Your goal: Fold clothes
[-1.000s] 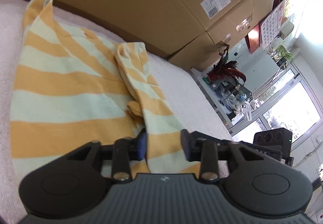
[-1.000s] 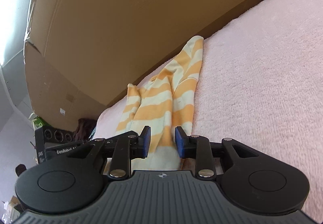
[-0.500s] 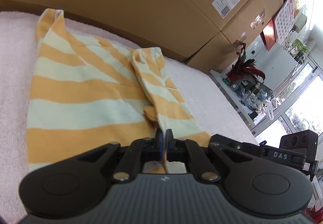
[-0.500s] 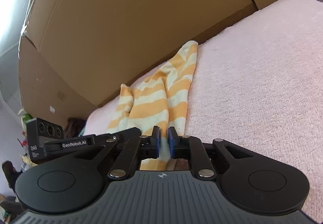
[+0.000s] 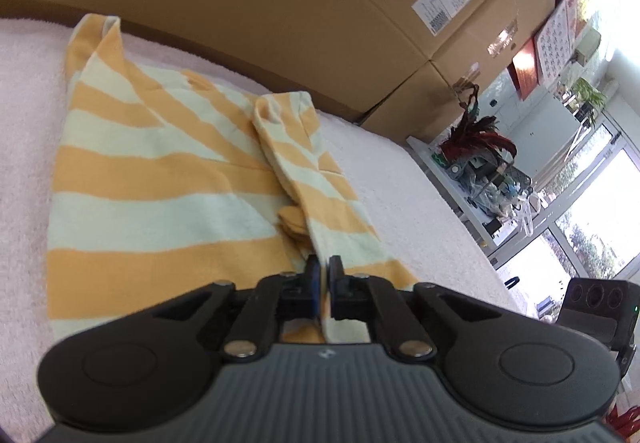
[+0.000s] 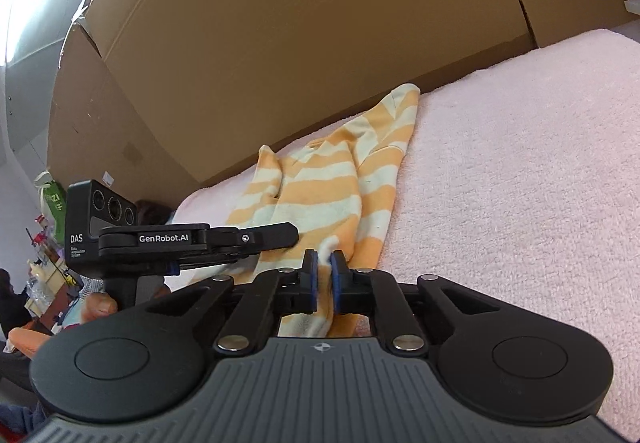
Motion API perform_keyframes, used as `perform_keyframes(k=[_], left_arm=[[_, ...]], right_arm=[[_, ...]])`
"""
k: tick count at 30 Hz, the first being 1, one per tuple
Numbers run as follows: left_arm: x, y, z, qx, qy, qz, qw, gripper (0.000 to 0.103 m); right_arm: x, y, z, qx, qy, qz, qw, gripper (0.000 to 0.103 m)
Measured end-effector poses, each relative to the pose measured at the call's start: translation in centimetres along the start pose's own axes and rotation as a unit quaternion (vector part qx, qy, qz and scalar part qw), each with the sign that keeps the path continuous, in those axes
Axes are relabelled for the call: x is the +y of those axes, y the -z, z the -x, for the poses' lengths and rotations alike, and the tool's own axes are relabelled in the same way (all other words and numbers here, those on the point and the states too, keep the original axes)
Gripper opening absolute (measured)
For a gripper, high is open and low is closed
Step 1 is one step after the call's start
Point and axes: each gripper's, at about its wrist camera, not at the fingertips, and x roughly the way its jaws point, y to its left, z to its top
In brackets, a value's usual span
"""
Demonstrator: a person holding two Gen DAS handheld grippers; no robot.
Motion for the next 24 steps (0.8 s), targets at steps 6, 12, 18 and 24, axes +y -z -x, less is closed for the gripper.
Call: perform_keyframes(k=[6,12,18,24], left_arm=[[-0.2,0.0,0.0,-0.004,-0.019,-0.012,0.9997,0.001],[-0.1,-0.1,0.4,-0.005,0.006,-0.008,0.9999,0.031],[-1.6,0.5,-0.1,0.011,0.012,-0.053,0.9984,0.027],[-1.1,0.3,0.5,-0.019,0.011,-0.044,0.9988,0.0]], right_arm=[[-2.3,-0.3,-0.6,0.008,-0.002,-0.07,0.998,0.011],[-5.5,0.1,1.3,-0.059,-0.057,-0.186,0.979,0.025],[-3.8,-0.3,0.5,-0.021,-0.069,-0.136,0.988,0.025],[-1.9,-0.6,-0.1,-0.011,-0.032,-0.067,0.997,0.015]])
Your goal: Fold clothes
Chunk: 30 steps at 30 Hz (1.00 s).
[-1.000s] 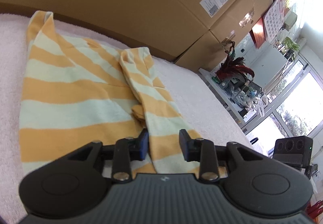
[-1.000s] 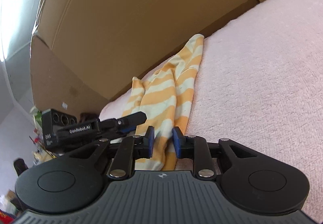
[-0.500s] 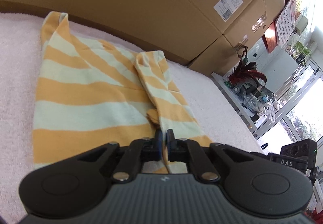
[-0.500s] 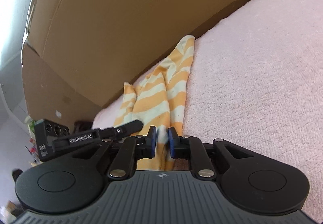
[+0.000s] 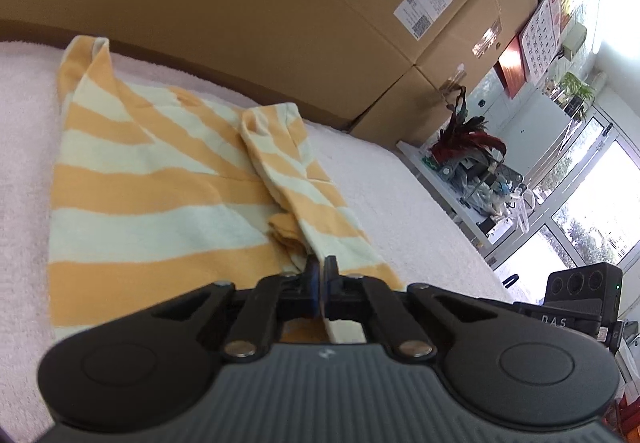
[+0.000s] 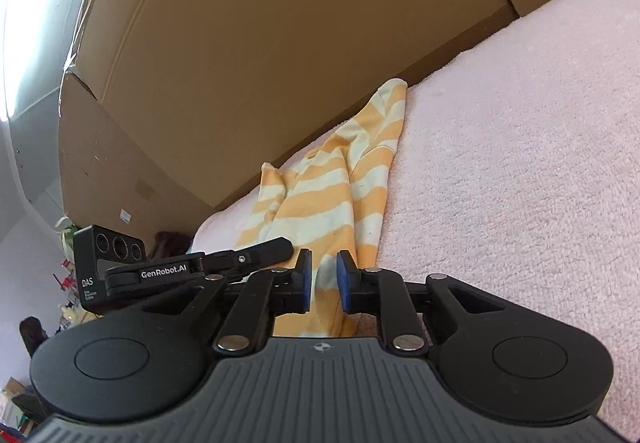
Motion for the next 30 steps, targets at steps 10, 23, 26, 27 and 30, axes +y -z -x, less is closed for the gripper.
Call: perform_keyframes(k=[10,23,26,27,30], left_arm=[[0.8,-0.2,0.1,0.024,-0.02,0.029,0.9991,0.008],[-2.1,4.7,4.3,0.009,0.001,0.0,1.0,0.0],[-2.1,4.6,4.0,0.006,0.0,0.001,1.0,0.0],[-2.2,4.7,4.2,0.0,-0.006,-0.002,1.0,0.0],[-1.9,4.7,4.5,-0.016,-0.034,0.008,0.9993,0.0]], right_arm=[[-1.7,-0.2,0.1,-0.014,0.002,-0.044,0.999,0.025],[-2.0,-0.1,0.6,-0.022,-0.015,-0.065,0.997,0.028],[-2.0,0.0,0.9,-0.025,-0.014,-0.066,0.997,0.028],[-2.0,0.0,1.0,-0.027,-0.016,-0.065,0.997,0.03],[-1.8,0.1,1.2,-0.031,-0.019,-0.055,0.998,0.029]])
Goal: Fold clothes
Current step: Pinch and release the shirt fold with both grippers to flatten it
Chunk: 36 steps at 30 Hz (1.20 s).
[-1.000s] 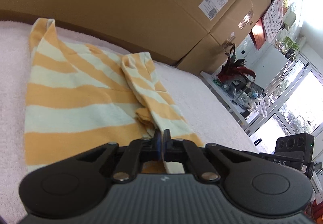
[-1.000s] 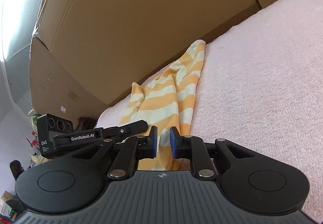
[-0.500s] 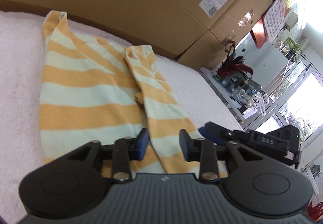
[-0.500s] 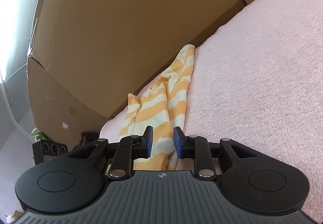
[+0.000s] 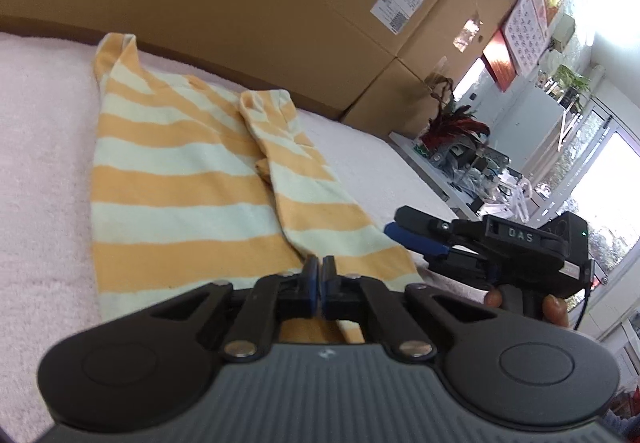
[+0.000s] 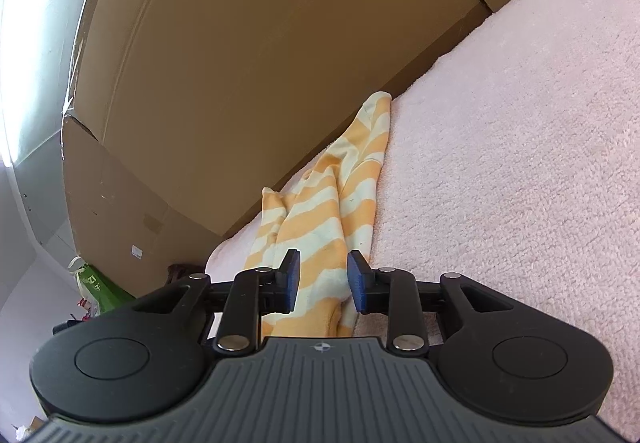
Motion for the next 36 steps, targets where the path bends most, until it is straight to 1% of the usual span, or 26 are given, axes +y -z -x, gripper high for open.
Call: perform_keyframes(k=[2,4,5,7,9,10,11,13,14,16,17,18,19,22,25,27,29,30,33,36], left_arm=[[0.6,-0.1,0.2,-0.007,-0.016,0.019,0.9997,0.0],[1.3,-0.1,0.2,-0.006,-0.007,0.04,0.9991,0.0],[1.4,0.0,0.3,-0.006,0.001,0.043,0.999,0.0],[1.3,0.1,0.5,-0.004,0.019,0.039,0.9991,0.0],[1.0,0.2,0.5,0.001,0.028,0.028,0.9992,0.0],[0.8,0.3,0.5,0.005,0.032,0.025,0.9992,0.005],[0.8,0.3,0.4,0.01,0.037,0.024,0.999,0.013],[0.6,0.4,0.2,0.018,0.051,0.02,0.9983,0.02],[0.5,0.4,0.1,0.021,0.059,0.015,0.998,0.02],[0.2,0.5,0.0,0.028,0.074,0.002,0.9968,0.019],[-0.1,0.5,0.0,0.03,0.077,-0.008,0.9965,0.017],[-0.5,0.6,0.0,0.029,0.074,-0.02,0.9967,0.011],[-0.8,0.7,0.0,0.028,0.071,-0.031,0.9966,0.0],[-1.7,0.9,-0.1,0.026,0.059,-0.059,0.9962,0.0],[-1.1,0.8,-0.1,0.024,0.042,-0.042,0.9979,0.0],[-0.6,0.7,0.0,0.019,0.038,-0.026,0.9988,0.0],[-0.4,0.6,0.2,0.011,0.037,-0.021,0.999,0.0],[-0.4,0.7,0.3,0.006,0.04,-0.025,0.9989,0.0],[-0.7,0.8,0.8,-0.011,0.046,-0.038,0.9982,0.0],[-0.3,0.6,0.4,0.004,0.052,-0.024,0.9983,0.0]], right_arm=[[0.3,0.1,0.1,-0.002,-0.003,0.009,1.0,0.028],[0.5,0.2,0.1,0.001,-0.002,0.014,1.0,0.028],[0.5,0.2,0.2,0.002,-0.001,0.013,1.0,0.029],[0.6,0.4,0.6,-0.001,0.011,0.015,1.0,0.029],[0.8,0.7,1.1,-0.001,0.025,0.025,0.999,0.029],[1.0,1.0,1.3,0.003,0.034,0.036,0.999,0.029],[1.1,1.4,1.5,0.006,0.043,0.047,0.998,0.029],[1.4,2.2,1.8,0.009,0.047,0.068,0.997,0.027],[1.5,2.6,2.0,0.01,0.049,0.077,0.996,0.027],[1.7,3.1,1.9,0.009,0.048,0.088,0.995,0.022],[1.8,3.3,1.8,0.008,0.047,0.092,0.995,0.02],[1.7,3.3,1.7,0.008,0.047,0.089,0.995,0.017],[1.7,3.2,1.7,0.008,0.047,0.086,0.995,0.016],[2.0,3.0,1.4,0.004,0.057,0.081,0.995,0.01],[2.4,2.9,0.8,0.014,0.081,0.093,0.992,0.009],[2.2,2.9,1.0,0.01,0.076,0.089,0.993,0.01],[1.8,2.9,1.3,0.005,0.068,0.076,0.995,0.018],[1.5,2.8,1.5,0.001,0.062,0.063,0.996,0.02],[0.7,2.3,2.2,-0.009,0.047,0.027,0.998,0.021],[1.2,2.4,1.8,0.001,0.057,0.046,0.997,0.022]])
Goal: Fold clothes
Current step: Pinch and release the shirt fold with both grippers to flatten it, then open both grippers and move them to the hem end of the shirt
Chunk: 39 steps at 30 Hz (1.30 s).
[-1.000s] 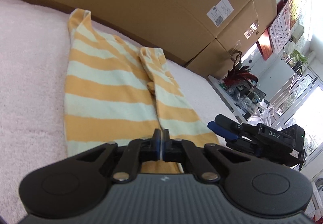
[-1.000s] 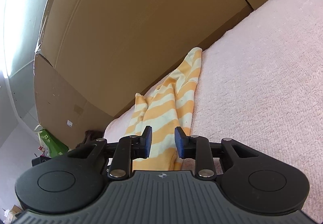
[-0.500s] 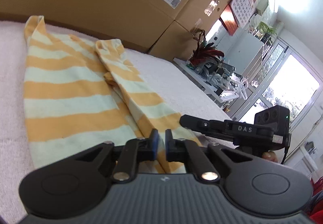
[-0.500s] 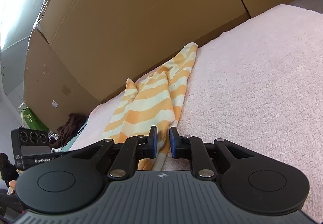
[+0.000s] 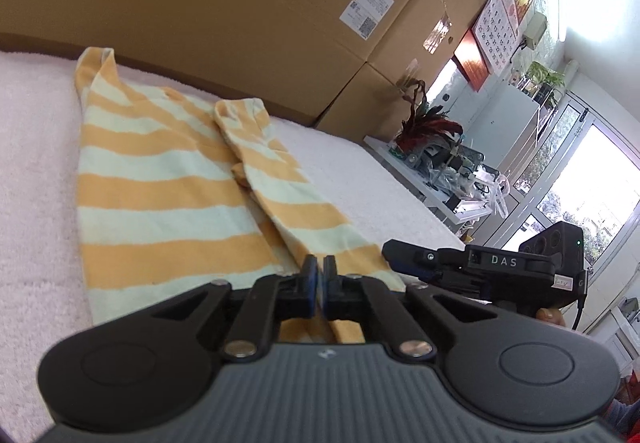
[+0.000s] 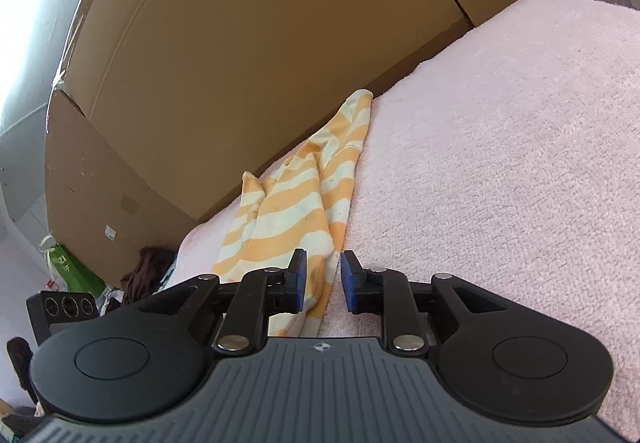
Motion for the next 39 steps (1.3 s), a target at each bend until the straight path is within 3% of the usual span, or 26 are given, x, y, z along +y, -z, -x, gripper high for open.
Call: perform_keyframes(k=[4,7,9,11,15,17,21,25,28,29,31,33,35,37,39], left_arm=[[1.5,-0.2,-0.2,0.009,0.015,0.052,0.9985,0.001],[1.7,-0.1,-0.2,0.009,0.027,0.06,0.9978,0.032],[1.2,-0.1,-0.2,0.011,0.034,0.045,0.9984,0.036],[0.9,-0.1,-0.3,0.015,0.027,0.036,0.9989,0.034],[0.4,-0.1,-0.7,0.025,-0.002,0.024,0.9994,0.017],[0.2,-0.1,-0.9,0.03,-0.019,0.018,0.9992,0.0],[0.4,0.0,-0.7,0.023,-0.033,0.02,0.999,0.0],[0.7,-0.1,-0.6,0.022,-0.033,0.023,0.999,0.0],[1.2,-0.1,-0.6,0.021,-0.026,0.039,0.9987,0.0],[1.2,-0.1,-0.5,0.02,-0.025,0.042,0.9986,0.0],[1.3,-0.1,-0.5,0.018,-0.024,0.047,0.9984,0.0],[1.4,-0.1,-0.4,0.016,-0.025,0.051,0.9983,0.006],[1.5,-0.1,-0.3,0.014,-0.023,0.057,0.998,0.012],[1.7,-0.1,-0.2,0.012,-0.02,0.062,0.9978,0.012],[1.9,-0.1,-0.2,0.011,-0.016,0.068,0.9975,0.015]], right_arm=[[1.3,0.3,-0.9,0.01,0.008,0.043,0.999,0.015],[1.9,0.5,-1.2,0.009,0.018,0.07,0.997,0.008],[1.9,0.5,-1.2,0.007,0.017,0.072,0.997,0.008],[1.8,0.6,-1.0,0.001,0.009,0.074,0.997,0.007],[1.3,0.3,-1.4,0.01,0.017,0.045,0.999,0.008],[1.0,0.1,-1.5,0.014,0.017,0.031,0.999,0.009],[0.9,0.2,-0.6,-0.006,0.016,0.025,1.0,0.022],[0.6,0.0,0.9,-0.035,-0.018,0.006,0.999,0.021],[1.0,0.0,0.3,0.014,-0.074,0.001,0.997,0.021],[1.1,0.1,-0.5,0.032,-0.064,-0.004,0.997,0.021],[0.7,0.2,-1.9,0.039,-0.032,-0.027,0.998,0.006],[-0.2,0.0,-2.6,0.031,-0.03,-0.075,0.996,0.0],[-0.5,-0.3,-2.8,0.03,-0.03,-0.101,0.994,0.0],[-0.4,-0.2,-2.3,0.029,-0.052,-0.097,0.994,0.015],[-0.3,0.2,-1.2,0.03,-0.083,-0.09,0.992,0.017]])
